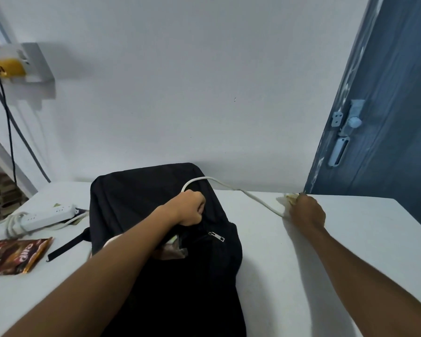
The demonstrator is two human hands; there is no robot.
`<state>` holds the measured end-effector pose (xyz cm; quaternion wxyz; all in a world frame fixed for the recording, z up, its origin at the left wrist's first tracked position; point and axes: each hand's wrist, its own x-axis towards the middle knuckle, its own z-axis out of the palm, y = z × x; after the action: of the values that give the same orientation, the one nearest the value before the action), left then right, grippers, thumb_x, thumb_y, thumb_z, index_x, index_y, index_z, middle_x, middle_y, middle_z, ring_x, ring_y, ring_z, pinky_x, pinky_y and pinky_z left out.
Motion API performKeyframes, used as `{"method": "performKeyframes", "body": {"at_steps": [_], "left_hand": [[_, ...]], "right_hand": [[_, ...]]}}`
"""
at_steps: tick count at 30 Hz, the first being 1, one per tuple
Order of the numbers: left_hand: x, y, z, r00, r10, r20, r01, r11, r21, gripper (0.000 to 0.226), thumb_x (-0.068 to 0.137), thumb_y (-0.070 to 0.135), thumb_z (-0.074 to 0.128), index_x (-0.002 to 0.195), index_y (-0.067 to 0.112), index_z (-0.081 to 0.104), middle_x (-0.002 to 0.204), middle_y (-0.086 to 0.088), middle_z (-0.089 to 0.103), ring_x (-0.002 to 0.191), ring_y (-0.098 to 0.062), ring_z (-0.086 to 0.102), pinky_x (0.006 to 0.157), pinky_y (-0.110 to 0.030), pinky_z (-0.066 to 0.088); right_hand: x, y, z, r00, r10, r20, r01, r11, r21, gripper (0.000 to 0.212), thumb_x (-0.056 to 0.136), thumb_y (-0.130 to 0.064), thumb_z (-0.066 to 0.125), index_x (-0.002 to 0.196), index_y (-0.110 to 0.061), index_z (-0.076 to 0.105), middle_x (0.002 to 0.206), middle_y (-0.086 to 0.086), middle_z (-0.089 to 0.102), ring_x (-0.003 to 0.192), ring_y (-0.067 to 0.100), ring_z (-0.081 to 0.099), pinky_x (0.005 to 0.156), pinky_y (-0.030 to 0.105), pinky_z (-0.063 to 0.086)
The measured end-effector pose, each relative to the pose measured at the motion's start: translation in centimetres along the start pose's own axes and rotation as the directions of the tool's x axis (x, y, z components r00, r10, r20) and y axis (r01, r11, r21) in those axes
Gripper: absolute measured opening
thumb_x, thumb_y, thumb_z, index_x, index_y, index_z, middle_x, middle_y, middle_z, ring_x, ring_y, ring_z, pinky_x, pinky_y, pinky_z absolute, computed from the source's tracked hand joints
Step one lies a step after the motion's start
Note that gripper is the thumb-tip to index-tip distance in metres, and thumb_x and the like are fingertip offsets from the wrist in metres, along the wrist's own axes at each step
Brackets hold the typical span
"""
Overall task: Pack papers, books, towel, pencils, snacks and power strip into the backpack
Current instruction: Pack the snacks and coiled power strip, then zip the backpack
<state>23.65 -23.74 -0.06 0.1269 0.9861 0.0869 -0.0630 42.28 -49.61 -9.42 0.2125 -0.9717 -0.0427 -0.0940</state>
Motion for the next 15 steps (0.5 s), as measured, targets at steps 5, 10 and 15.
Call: {"method": "performKeyframes", "body": {"at_steps": [5,10,15], "left_hand": [[-0.1,-0.3,0.2,1.000,0.001,0.005,-0.001,1.000,-0.009,0.015,0.076,0.004,0.048,0.070,0.017,0.051,0.076,0.001,0.055,0.076,-0.022,0.056,0.065,-0.030,0.047],[-0.9,-1.0,0.2,0.996,0.046,-0.072,-0.055,0.990,-0.128,0.018,0.083,0.005,0.061,0.070,0.016,0.054,0.068,0.009,0.056,0.063,-0.003,0.050,0.057,-0.016,0.035],[-2.5,-2.8,-1.7,0.964,0.133,-0.229,-0.196,0.939,-0.282,0.005,0.077,0.004,0.069,0.082,0.005,0.069,0.073,0.004,0.061,0.067,-0.002,0.054,0.064,-0.010,0.040]], "right_hand": [[-3.5,-6.4,-3.4,0.980,-0.146,-0.131,0.197,0.732,0.652,0.017,0.090,-0.022,0.064,0.083,-0.008,0.060,0.076,0.004,0.063,0.074,0.024,0.060,0.062,0.027,0.042],[-10.8,-12.8,-5.8,0.853,-0.468,-0.229,0.447,0.431,0.784,0.009,0.089,-0.006,0.055,0.096,-0.008,0.059,0.087,-0.004,0.067,0.079,0.015,0.065,0.068,0.021,0.051],[-16.1,-14.5,-7.4,0.550,-0.730,-0.405,0.739,0.200,0.643,0.021,0.086,-0.010,0.047,0.106,-0.010,0.054,0.101,0.008,0.064,0.085,0.022,0.061,0.073,0.028,0.049]]}}
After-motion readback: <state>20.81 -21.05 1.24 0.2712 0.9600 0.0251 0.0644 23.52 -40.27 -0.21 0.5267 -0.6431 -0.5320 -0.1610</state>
